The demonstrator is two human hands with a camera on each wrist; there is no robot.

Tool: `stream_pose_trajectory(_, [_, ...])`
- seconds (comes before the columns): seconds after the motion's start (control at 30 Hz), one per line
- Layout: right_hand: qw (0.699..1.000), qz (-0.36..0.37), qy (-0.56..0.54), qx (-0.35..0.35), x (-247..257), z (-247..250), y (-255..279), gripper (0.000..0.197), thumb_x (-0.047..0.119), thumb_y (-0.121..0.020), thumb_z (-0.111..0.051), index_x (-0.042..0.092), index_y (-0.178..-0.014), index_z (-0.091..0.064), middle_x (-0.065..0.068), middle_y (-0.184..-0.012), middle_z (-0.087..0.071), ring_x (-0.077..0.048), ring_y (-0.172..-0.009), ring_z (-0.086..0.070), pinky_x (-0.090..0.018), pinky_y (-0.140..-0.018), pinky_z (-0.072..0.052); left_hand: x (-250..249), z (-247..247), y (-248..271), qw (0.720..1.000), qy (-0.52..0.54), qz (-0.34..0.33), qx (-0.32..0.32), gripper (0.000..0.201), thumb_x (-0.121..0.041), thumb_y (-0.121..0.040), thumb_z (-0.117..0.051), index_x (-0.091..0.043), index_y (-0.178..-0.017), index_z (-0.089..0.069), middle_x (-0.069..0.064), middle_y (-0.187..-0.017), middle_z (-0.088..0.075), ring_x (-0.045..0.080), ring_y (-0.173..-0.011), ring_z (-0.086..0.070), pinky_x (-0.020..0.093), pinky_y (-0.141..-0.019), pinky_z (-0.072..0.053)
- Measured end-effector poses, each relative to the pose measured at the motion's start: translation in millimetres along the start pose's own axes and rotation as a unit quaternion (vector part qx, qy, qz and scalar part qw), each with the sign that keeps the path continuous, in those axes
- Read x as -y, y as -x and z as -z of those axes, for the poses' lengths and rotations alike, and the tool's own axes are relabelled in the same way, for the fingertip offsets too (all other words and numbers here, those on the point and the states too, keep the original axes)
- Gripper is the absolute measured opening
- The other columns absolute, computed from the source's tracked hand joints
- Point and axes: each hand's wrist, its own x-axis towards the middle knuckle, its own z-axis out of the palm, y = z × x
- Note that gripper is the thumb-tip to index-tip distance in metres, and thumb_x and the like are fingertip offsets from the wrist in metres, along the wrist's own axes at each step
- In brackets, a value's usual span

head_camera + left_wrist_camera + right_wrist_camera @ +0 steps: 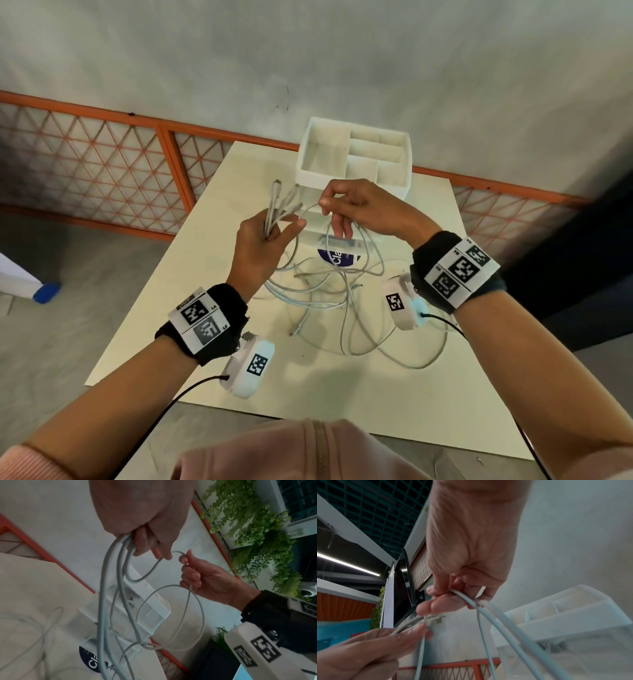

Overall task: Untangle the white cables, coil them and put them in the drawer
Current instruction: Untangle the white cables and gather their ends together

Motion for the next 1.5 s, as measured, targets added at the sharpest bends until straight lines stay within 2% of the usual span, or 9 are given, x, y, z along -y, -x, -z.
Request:
stream_pose_trajectory(0.17, [0.995,-0.024,0.097,0.024,-30,7,7,0.031,0.034,-0.095,-0.051,0.007,-0.081,-0.055,-0.001,-0.068,-0.068,-0.015,-0.063,-0.062,-0.031,-0.077,-0.049,1,5,-2,0.997,-0.058,-0.048,0.003,0.031,-0.024,-0.090,-0.064,-0.007,-0.065,-0.054,-0.003,-0.051,-0.029,0.009,-0.047,-0.027,0.019,-0.048,-0.024])
stream_pose_trajectory(0.33, [0.938,-0.166,0.304,0.031,-88,27,23,0.035,0.040,-0.098,-0.039,0.013,-0.089,-0.060,-0.001,-0.097,-0.070,-0.024,-0.102,-0.059,-0.044,-0.099,-0.023,8,23,-14,0.992,-0.082,-0.072,-0.070,0.036,-0.026,-0.094,-0.057,0.005,-0.077,-0.051,0.001,-0.054,-0.030,0.012,-0.051,-0.024,0.026,-0.049,-0.022])
stream_pose_trajectory(0.53, [0.946,-0.221,0.236,-0.002,-116,34,36,0.037,0.037,-0.099,-0.038,0.006,-0.095,-0.058,0.001,-0.107,-0.070,-0.025,-0.104,-0.057,-0.048,-0.103,-0.031,24,17,-14,0.990,-0.116,0.017,-0.076,0.024,-0.020,-0.090,-0.063,-0.003,-0.075,-0.058,0.000,-0.053,-0.035,0.016,-0.049,-0.032,0.027,-0.051,-0.028])
stream_pose_trajectory(0.63, [0.960,-0.157,0.215,-0.089,-113,39,37,0.033,0.034,-0.098,-0.044,0.006,-0.090,-0.061,0.002,-0.092,-0.072,-0.019,-0.090,-0.062,-0.044,-0.098,-0.039,29,12,-13,0.988,-0.129,0.067,-0.050,0.013,-0.017,-0.083,-0.071,-0.006,-0.089,-0.067,-0.001,-0.053,-0.038,0.012,-0.049,-0.039,0.013,-0.049,-0.033])
stream_pose_trajectory(0.73, [0.984,-0.097,0.106,-0.102,-90,39,38,0.025,0.025,-0.097,-0.048,0.006,-0.087,-0.061,0.006,-0.067,-0.066,-0.011,-0.067,-0.062,-0.031,-0.081,-0.048,20,6,-12,0.992,-0.118,0.036,-0.023,0.025,-0.021,-0.081,-0.073,-0.009,-0.068,-0.055,-0.001,-0.052,-0.032,0.010,-0.045,-0.033,0.014,-0.046,-0.031])
stream_pose_trajectory(0.97, [0.988,-0.068,0.127,-0.059,-52,33,43,0.039,0.044,-0.095,-0.045,0.019,-0.077,-0.069,0.006,-0.057,-0.044,-0.005,-0.050,-0.035,-0.011,-0.054,-0.033,-1,-8,-11,0.999,-0.031,-0.014,0.041,0.034,-0.037,-0.088,-0.063,-0.004,-0.079,-0.065,0.009,-0.053,-0.039,0.007,-0.051,-0.032,0.021,-0.052,-0.030])
stream_pose_trajectory(1.13, [0.956,-0.186,0.203,-0.103,-87,49,51,0.044,0.039,-0.093,-0.052,0.011,-0.067,-0.073,-0.002,-0.050,-0.050,-0.014,-0.047,-0.043,-0.022,-0.053,-0.035,2,4,-6,0.971,0.077,0.161,0.158,0.046,-0.049,-0.096,-0.042,-0.015,-0.064,-0.045,-0.004,-0.051,-0.019,0.010,-0.040,-0.015,0.018,-0.039,-0.016])
stream_pose_trajectory(1.33, [0.854,-0.358,0.319,0.203,-137,-1,45,0.023,0.019,-0.078,-0.071,0.007,-0.098,-0.069,-0.005,-0.090,-0.068,-0.019,-0.082,-0.062,-0.033,-0.083,-0.050,16,12,12,0.923,0.124,0.267,0.246,0.040,-0.041,-0.101,-0.033,-0.021,-0.066,-0.030,-0.002,-0.060,-0.016,0.008,-0.042,-0.011,0.017,-0.039,-0.010])
stream_pose_trajectory(1.5, [0.883,-0.257,0.380,0.100,-148,-40,0,0.024,0.006,-0.083,-0.051,0.000,-0.102,-0.063,-0.015,-0.100,-0.063,-0.033,-0.098,-0.059,-0.042,-0.091,-0.050,18,19,26,0.917,0.115,0.287,0.250,0.042,-0.040,-0.101,-0.032,-0.021,-0.065,-0.027,-0.002,-0.061,-0.013,0.008,-0.043,-0.010,0.020,-0.041,-0.008])
